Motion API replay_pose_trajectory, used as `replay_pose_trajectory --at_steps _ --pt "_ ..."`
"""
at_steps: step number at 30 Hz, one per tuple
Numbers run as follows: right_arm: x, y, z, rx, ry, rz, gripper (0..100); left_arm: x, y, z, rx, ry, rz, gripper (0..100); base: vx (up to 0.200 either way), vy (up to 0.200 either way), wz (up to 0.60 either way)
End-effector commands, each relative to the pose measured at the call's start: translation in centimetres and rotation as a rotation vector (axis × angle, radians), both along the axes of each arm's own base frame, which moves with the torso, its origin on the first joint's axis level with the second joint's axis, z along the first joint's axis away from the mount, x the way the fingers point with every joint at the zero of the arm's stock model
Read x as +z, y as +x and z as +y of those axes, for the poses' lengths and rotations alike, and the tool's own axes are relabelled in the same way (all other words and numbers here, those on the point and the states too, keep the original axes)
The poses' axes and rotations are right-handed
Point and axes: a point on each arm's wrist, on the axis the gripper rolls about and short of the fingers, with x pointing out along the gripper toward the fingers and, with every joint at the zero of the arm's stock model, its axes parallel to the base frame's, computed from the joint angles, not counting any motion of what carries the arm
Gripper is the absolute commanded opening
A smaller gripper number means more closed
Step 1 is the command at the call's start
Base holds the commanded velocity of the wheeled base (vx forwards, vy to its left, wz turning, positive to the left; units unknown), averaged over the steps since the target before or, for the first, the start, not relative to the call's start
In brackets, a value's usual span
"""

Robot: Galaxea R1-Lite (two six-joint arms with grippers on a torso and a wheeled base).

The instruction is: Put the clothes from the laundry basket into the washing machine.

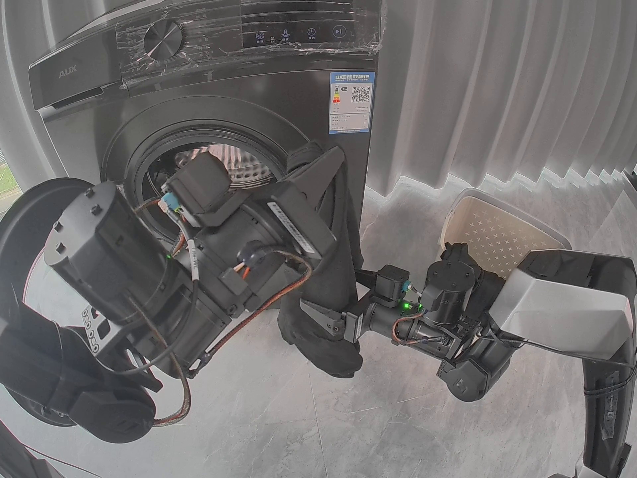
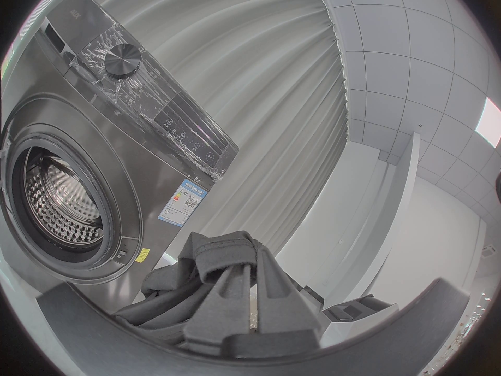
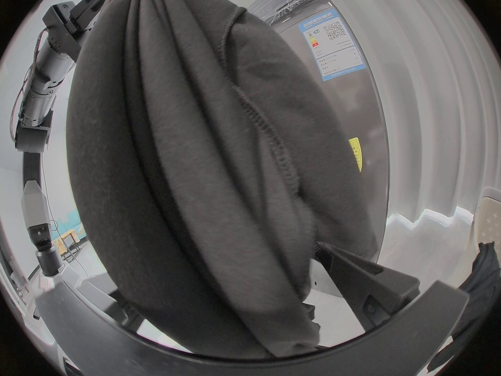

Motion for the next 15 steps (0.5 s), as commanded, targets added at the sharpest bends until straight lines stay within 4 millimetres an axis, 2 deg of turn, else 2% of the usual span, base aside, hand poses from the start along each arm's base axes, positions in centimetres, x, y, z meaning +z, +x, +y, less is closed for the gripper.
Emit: replay_pose_trajectory --at_steps 1,5,6,15 --pt "0.1 0.2 0.2 0.002 0.007 -0.009 100 0.1 0.0 0.0 0.001 -0.001 -0.002 0 0.0 0.0 0.0" --pt "-0.4 0.5 0.5 0.0 0.007 -0.006 100 0.1 0.1 0.1 0.005 -0.002 -0.003 0 0.0 0.0 0.0" --pt "-0.4 0.5 0.5 0.0 0.008 -0.005 0 0.1 0.1 0.1 0.005 -0.002 -0.003 0 0.0 0.0 0.0" --pt "-0.9 -0.5 0.2 -0.006 -0.005 0.022 0 0.1 0.4 0.4 0.019 -0.003 -0.004 0 0.0 0.0 0.0"
